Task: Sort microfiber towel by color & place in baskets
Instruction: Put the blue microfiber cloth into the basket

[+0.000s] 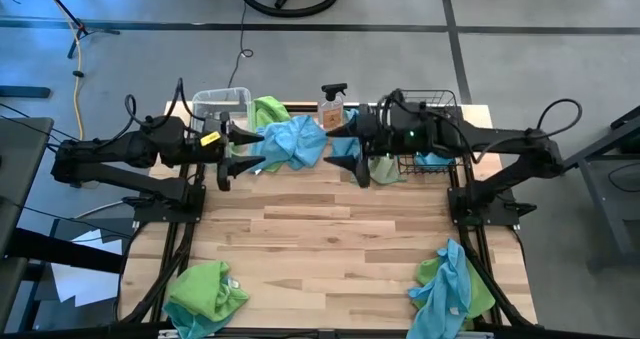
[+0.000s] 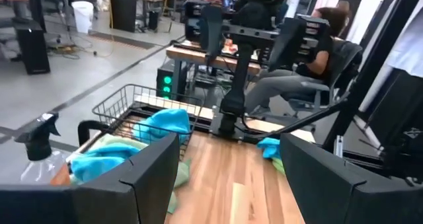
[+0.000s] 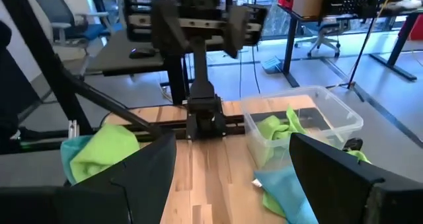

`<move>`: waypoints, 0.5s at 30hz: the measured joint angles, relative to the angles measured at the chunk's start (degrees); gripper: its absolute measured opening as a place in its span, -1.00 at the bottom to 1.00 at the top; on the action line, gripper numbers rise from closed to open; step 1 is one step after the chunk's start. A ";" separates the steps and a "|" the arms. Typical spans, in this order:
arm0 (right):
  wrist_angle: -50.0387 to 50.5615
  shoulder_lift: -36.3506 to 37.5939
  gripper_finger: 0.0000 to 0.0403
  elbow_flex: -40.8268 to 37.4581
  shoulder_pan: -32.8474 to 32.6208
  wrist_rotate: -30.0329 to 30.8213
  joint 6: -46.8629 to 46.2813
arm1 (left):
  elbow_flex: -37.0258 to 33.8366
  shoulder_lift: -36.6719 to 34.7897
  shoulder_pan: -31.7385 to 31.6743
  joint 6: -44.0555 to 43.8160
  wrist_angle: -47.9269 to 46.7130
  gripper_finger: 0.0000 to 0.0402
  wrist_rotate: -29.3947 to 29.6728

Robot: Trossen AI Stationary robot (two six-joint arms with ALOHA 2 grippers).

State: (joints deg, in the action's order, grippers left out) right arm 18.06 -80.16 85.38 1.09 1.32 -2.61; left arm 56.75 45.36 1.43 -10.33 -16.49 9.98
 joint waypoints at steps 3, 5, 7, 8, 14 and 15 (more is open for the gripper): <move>0.02 -0.06 0.45 -0.02 -1.72 2.23 -2.17 | 0.00 -0.04 0.02 -0.08 0.17 0.24 -0.48; 0.11 -0.11 0.45 -0.02 -2.34 3.01 -3.85 | 0.00 0.00 0.02 -0.11 0.11 0.24 -0.46; 0.23 -0.13 0.45 -0.02 -2.68 3.02 -4.11 | 0.00 0.03 0.02 -0.13 0.15 0.24 -0.45; 0.33 -0.13 0.45 -0.02 -2.76 3.03 -4.03 | 0.00 0.10 0.02 -0.13 0.16 0.24 -0.32; 1.40 -0.13 0.45 -0.02 -2.76 2.93 -1.49 | 0.00 1.97 0.04 -1.66 0.02 0.24 1.35; 1.72 -0.13 0.45 -0.02 -2.76 2.93 -1.48 | 0.00 2.50 0.04 -1.64 0.12 0.24 1.35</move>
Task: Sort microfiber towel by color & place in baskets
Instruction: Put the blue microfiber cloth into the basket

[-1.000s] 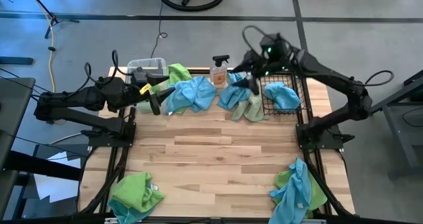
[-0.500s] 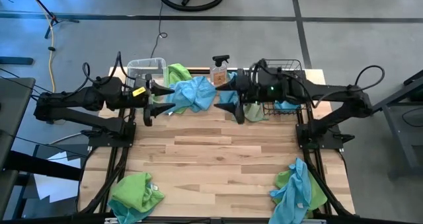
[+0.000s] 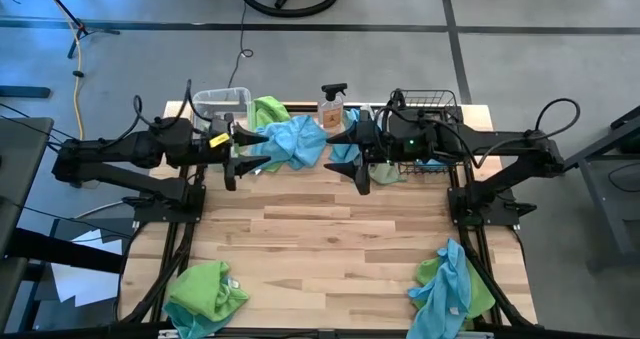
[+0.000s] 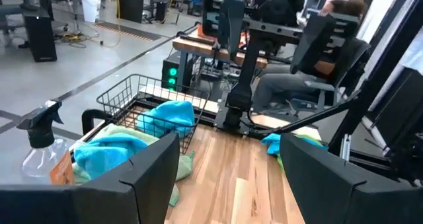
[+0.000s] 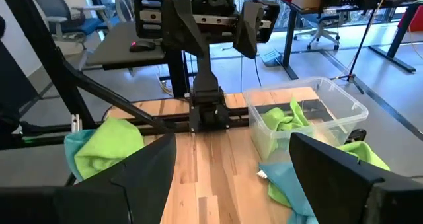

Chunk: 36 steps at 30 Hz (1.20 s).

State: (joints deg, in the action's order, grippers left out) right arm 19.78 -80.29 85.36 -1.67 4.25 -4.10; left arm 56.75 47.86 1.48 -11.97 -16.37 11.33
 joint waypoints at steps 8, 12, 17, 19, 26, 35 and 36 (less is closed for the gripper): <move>1.61 0.00 0.45 -0.02 0.00 -0.22 0.04 | 0.06 4.51 0.02 -1.25 -0.08 0.24 2.19; 1.61 0.00 0.45 -0.02 0.00 -0.27 0.17 | 6.20 10.11 -0.85 -3.86 -8.22 0.22 8.81; 1.77 0.00 0.45 -0.02 0.15 -0.32 1.14 | 22.06 21.43 -7.06 -2.83 -28.41 0.20 10.31; 1.76 0.00 0.45 -0.02 0.15 -0.33 1.14 | 27.06 26.26 -10.58 -1.61 -35.82 0.20 10.30; 1.76 0.00 0.45 -0.02 0.15 -0.29 0.48 | 31.01 37.62 -22.11 2.60 -42.22 0.20 4.13; 0.67 0.00 0.45 -0.02 0.13 1.79 -2.17 | 31.01 50.46 -30.17 2.16 -42.29 0.20 -1.70; 0.33 0.00 0.45 -0.02 0.13 1.79 -2.43 | 31.01 51.80 -30.58 2.18 -42.27 0.20 -2.04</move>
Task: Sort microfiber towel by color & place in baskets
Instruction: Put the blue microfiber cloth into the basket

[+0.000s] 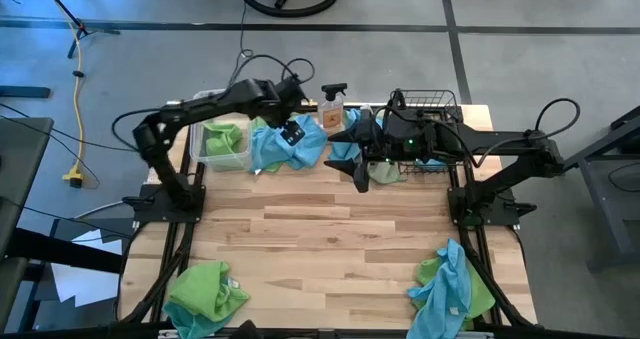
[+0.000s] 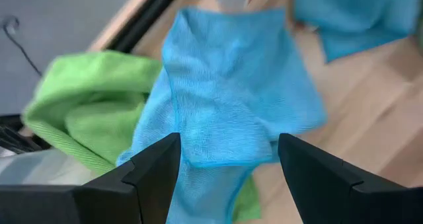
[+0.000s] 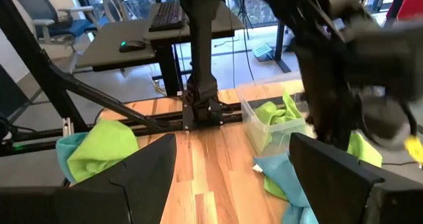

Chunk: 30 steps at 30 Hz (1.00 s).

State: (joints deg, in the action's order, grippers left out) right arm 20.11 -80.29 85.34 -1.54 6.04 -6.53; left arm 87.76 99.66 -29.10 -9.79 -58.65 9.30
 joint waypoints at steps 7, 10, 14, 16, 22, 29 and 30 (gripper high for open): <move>-1.21 0.00 0.45 0.00 0.00 0.01 -0.11 | 0.03 7.90 -0.74 0.42 0.17 0.20 -0.24; -1.17 0.00 0.45 0.00 0.00 0.02 -0.11 | 0.03 10.39 -0.89 -0.35 0.29 0.20 -0.39; -1.17 0.00 0.45 0.00 0.00 0.04 -0.11 | 0.03 13.00 -1.27 -1.10 0.46 0.20 -2.19; -1.15 0.00 0.45 0.00 0.00 0.07 -0.26 | 0.03 14.08 -1.34 -2.18 1.19 0.20 -3.06; -1.15 0.00 0.45 0.00 0.00 0.13 -1.00 | -0.84 15.96 -1.44 -3.62 4.24 0.20 -3.25; -1.13 0.00 0.45 0.00 0.00 0.12 -1.00 | -3.20 16.00 -1.70 -3.58 6.20 -0.02 -3.21; -1.13 0.00 0.45 0.00 0.00 0.11 -1.00 | -3.60 16.00 -1.70 -3.46 6.39 -0.13 -3.16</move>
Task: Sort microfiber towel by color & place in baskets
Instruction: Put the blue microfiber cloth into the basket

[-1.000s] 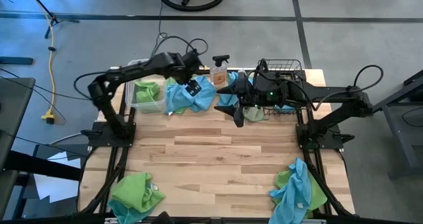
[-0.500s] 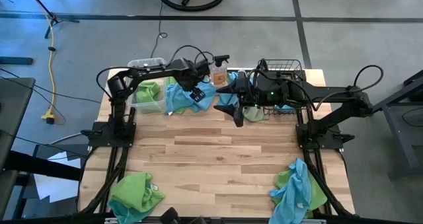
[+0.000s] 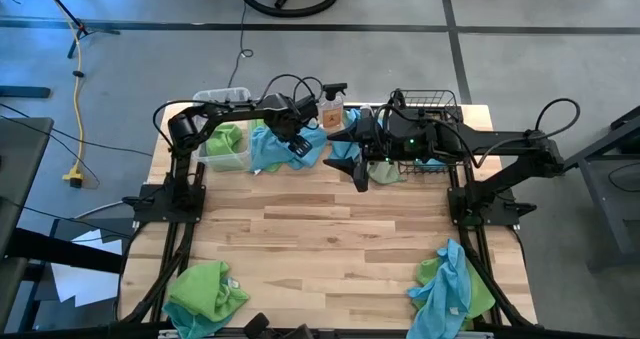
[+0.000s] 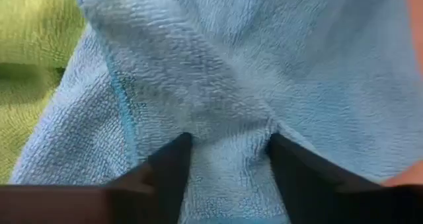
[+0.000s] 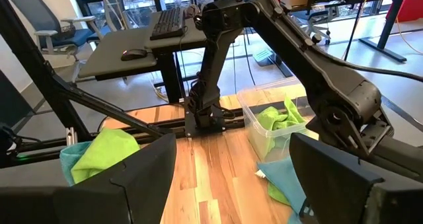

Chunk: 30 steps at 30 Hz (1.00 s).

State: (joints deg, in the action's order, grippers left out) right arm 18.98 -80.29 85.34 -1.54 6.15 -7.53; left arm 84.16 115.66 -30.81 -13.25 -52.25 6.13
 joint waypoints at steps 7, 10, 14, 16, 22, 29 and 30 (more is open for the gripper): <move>0.02 0.00 0.45 0.00 0.00 -0.02 0.00 | -2.02 0.13 0.00 0.93 -0.01 -0.93 -1.60; 0.02 0.00 0.45 0.00 0.00 -0.04 0.01 | -2.02 -0.57 0.00 0.93 0.06 -0.97 -1.62; 0.02 0.00 0.45 0.00 0.00 -0.04 0.00 | -2.02 -2.96 0.00 0.96 1.15 -0.99 -1.56; 0.02 0.00 0.45 0.00 0.00 -0.05 0.01 | -2.02 -4.16 -0.13 0.93 1.83 -0.99 -1.38; 0.02 0.00 0.45 0.00 0.00 -0.07 0.02 | -2.02 -9.79 -1.19 1.42 2.61 -1.00 -1.16; 0.00 0.00 0.45 0.00 -0.02 -0.07 0.02 | -2.01 -20.90 -3.04 3.14 5.17 -1.00 -0.70; 0.00 0.00 0.45 0.00 0.00 -0.07 0.02 | -1.99 -22.61 -3.32 3.58 5.64 -1.00 -0.73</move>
State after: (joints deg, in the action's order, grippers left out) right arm 18.98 -80.29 85.34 -1.54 6.09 -7.51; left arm 82.17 93.05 -34.12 -9.67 -46.62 5.41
